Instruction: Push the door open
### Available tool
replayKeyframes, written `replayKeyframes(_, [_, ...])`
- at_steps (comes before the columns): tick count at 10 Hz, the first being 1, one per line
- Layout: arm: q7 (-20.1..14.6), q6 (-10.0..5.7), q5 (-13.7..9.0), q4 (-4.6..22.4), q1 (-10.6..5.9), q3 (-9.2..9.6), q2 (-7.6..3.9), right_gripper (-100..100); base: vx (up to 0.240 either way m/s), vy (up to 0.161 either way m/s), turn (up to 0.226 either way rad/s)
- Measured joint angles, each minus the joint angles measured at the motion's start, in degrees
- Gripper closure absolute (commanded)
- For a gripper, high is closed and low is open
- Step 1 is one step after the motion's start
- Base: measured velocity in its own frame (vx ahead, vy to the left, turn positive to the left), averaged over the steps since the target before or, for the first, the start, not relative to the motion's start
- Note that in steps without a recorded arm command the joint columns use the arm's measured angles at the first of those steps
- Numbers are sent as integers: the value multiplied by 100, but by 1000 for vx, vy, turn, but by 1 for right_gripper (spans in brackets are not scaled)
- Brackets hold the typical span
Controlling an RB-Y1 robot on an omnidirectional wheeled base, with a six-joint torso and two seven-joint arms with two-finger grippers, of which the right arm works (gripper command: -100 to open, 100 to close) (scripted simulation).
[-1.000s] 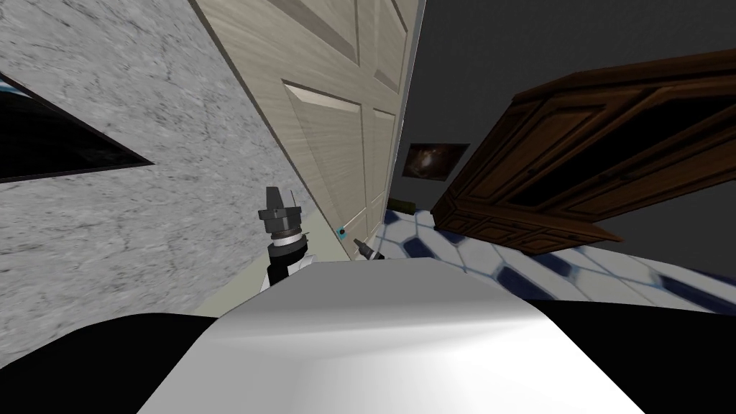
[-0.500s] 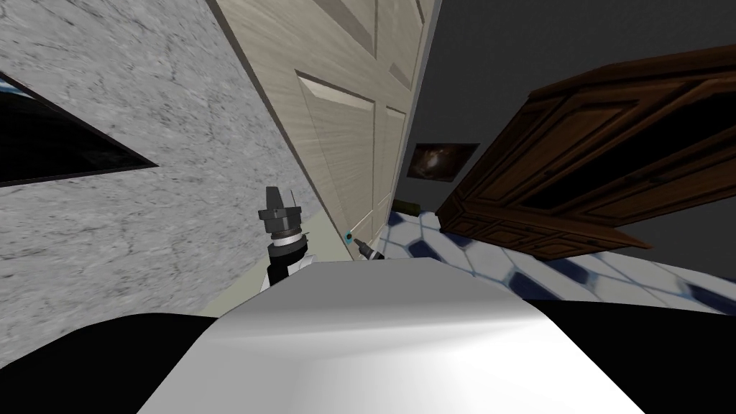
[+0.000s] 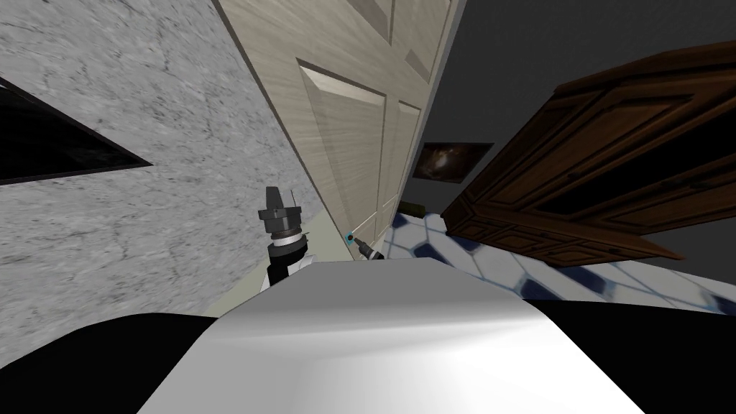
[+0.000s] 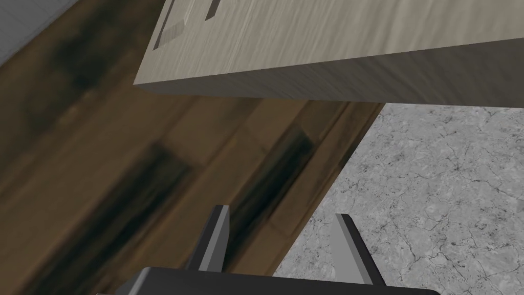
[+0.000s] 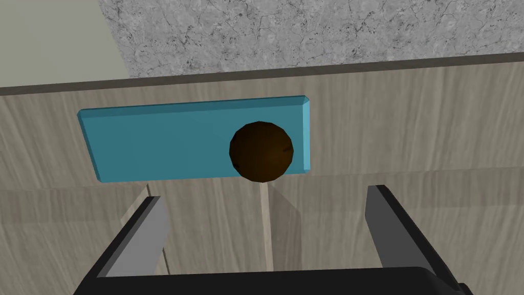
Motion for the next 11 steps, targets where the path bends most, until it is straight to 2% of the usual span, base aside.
replayKeyframes(5, [-2,0,0,0,2,2,-4,100,-12,-16,1])
replayKeyframes(6, [-2,0,0,0,2,2,-4,-100,-116,21,-146])
replayKeyframes(8, [59,23,-44,18,40,-208,32,-100,-185,43,-146])
replayKeyframes(9, [88,-8,-68,118,26,-318,85,-100,-73,31,-34])
replayKeyframes(11, [99,-26,-70,171,17,-347,104,-100,111,126,33])
